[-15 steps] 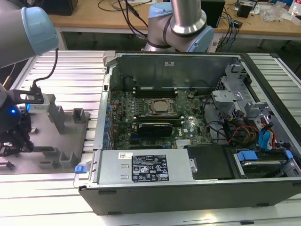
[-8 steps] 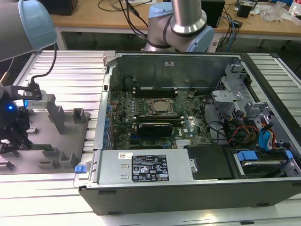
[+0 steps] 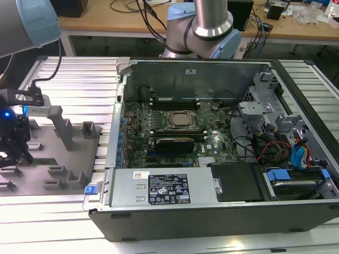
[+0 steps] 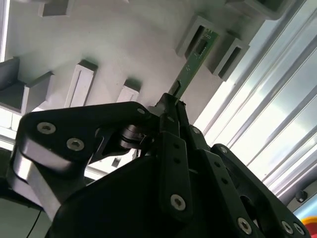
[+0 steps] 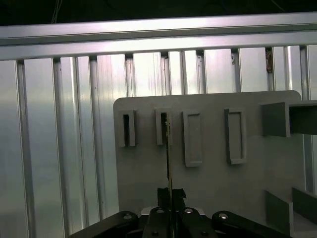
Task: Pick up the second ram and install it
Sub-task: 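Pick up the second ram and move it above second insertion slot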
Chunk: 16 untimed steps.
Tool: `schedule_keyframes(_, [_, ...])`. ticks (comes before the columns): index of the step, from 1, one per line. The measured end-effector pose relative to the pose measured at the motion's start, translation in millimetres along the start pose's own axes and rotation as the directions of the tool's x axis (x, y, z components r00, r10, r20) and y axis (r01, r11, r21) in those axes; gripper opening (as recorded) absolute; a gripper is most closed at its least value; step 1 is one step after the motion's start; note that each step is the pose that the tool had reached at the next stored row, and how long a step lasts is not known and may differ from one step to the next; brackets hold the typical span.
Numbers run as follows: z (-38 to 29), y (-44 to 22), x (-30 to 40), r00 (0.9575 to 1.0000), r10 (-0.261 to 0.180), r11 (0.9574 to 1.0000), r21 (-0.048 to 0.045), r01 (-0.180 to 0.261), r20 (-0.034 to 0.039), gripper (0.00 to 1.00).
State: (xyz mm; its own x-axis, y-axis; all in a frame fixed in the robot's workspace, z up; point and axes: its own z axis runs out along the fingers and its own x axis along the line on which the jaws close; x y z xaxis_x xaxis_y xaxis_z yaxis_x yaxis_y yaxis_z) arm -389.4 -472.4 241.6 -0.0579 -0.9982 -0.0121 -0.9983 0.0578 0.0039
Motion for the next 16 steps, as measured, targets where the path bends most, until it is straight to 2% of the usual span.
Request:
schedule_keyframes(3, [-4.5, 0.0, -0.1, 1.0000, 0.000, 1.0000, 0.0000, 0.000, 0.0001, 0.13])
schedule_keyframes(7, [-14.7, 0.1, -0.5, 1.0000, 0.000, 1.0000, -0.0001, 0.000, 0.0000, 0.13])
schedule_keyframes(14, [-24.2, 0.2, -1.0, 1.0000, 0.000, 1.0000, -0.0001, 0.000, -0.0001, 0.13])
schedule_keyframes(16, [-28.9, 0.2, -1.3, 1.0000, 0.000, 1.0000, 0.0001, 0.000, 0.0000, 0.13])
